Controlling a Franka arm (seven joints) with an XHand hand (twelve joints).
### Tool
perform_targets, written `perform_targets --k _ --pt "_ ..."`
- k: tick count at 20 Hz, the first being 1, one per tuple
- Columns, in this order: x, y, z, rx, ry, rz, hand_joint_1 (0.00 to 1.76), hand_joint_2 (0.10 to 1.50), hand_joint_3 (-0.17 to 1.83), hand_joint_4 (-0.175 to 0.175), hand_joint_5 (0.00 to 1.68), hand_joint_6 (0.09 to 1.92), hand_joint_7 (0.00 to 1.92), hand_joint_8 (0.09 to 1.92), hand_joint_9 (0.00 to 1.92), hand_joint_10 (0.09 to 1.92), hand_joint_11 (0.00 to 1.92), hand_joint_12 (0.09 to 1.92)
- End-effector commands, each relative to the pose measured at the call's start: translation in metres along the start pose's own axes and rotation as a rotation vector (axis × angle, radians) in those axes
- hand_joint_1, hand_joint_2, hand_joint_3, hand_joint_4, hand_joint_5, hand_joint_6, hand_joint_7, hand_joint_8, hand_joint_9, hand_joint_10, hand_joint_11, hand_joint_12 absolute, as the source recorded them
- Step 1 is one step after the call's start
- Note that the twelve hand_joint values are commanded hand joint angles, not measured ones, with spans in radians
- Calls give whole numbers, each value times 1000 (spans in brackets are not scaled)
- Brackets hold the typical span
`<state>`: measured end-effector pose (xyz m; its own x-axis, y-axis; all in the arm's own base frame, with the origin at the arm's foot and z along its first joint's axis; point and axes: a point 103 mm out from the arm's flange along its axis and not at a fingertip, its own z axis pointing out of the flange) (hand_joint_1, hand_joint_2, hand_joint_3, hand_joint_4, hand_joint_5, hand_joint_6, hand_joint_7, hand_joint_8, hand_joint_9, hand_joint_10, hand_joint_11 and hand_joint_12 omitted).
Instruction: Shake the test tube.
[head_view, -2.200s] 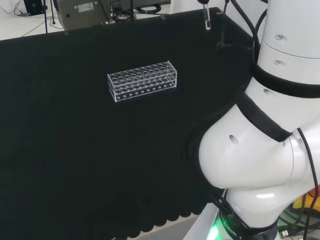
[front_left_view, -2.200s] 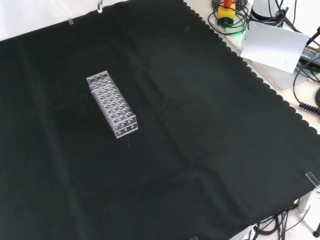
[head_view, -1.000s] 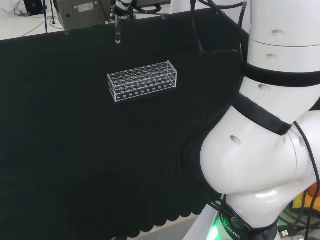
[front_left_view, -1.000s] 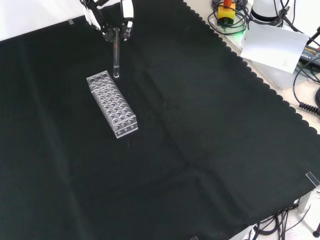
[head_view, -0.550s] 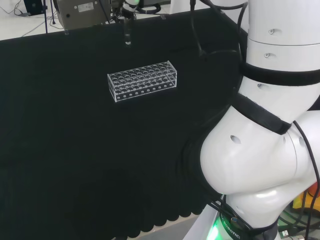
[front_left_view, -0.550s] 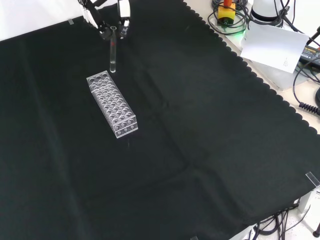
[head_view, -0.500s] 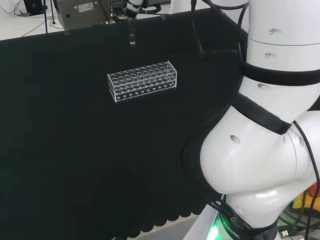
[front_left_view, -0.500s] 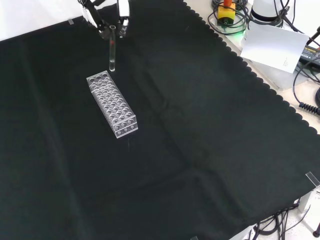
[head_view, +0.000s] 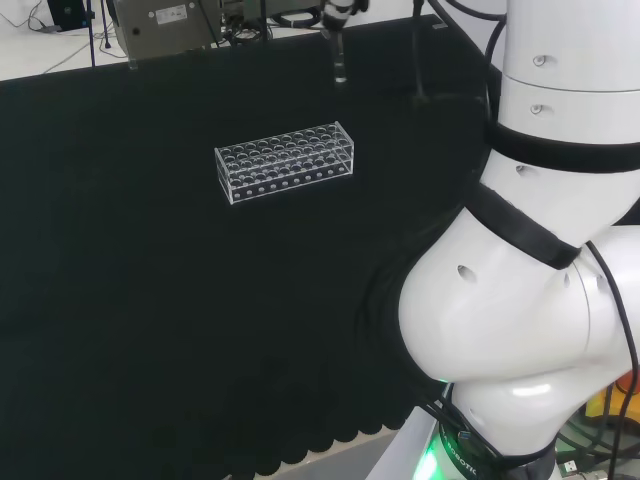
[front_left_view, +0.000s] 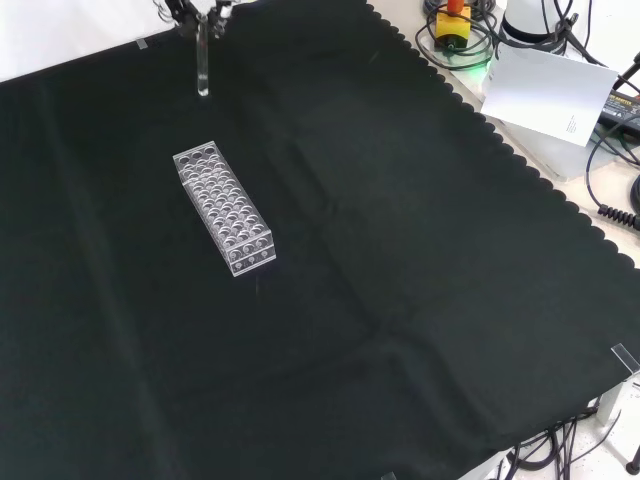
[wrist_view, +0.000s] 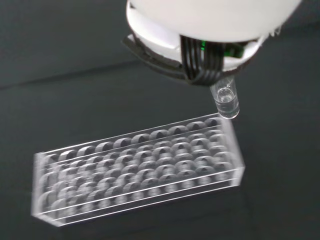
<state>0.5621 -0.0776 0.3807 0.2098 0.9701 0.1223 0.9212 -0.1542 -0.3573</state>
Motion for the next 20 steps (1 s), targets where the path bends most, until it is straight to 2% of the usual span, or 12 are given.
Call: perform_targets --k 1,4,7,14,20 --pt "-55 -3 -16 -20 -26 115 1443 560 701 -175 1510 87 1516 538 1430 303 1181 785" --pt "-67 -3 -17 -21 -20 133 1443 559 701 -175 1510 87 1516 538 1430 302 1181 785" --pt "-66 -2 -12 -15 -6 126 1444 559 701 -175 1510 87 1515 539 1431 301 1182 785" --pt "-29 7 13 7 43 41 1444 560 701 -175 1510 87 1514 541 1432 300 1182 785" --pt "1 19 23 12 59 -18 1443 560 701 -175 1510 87 1513 543 1432 299 1183 785"
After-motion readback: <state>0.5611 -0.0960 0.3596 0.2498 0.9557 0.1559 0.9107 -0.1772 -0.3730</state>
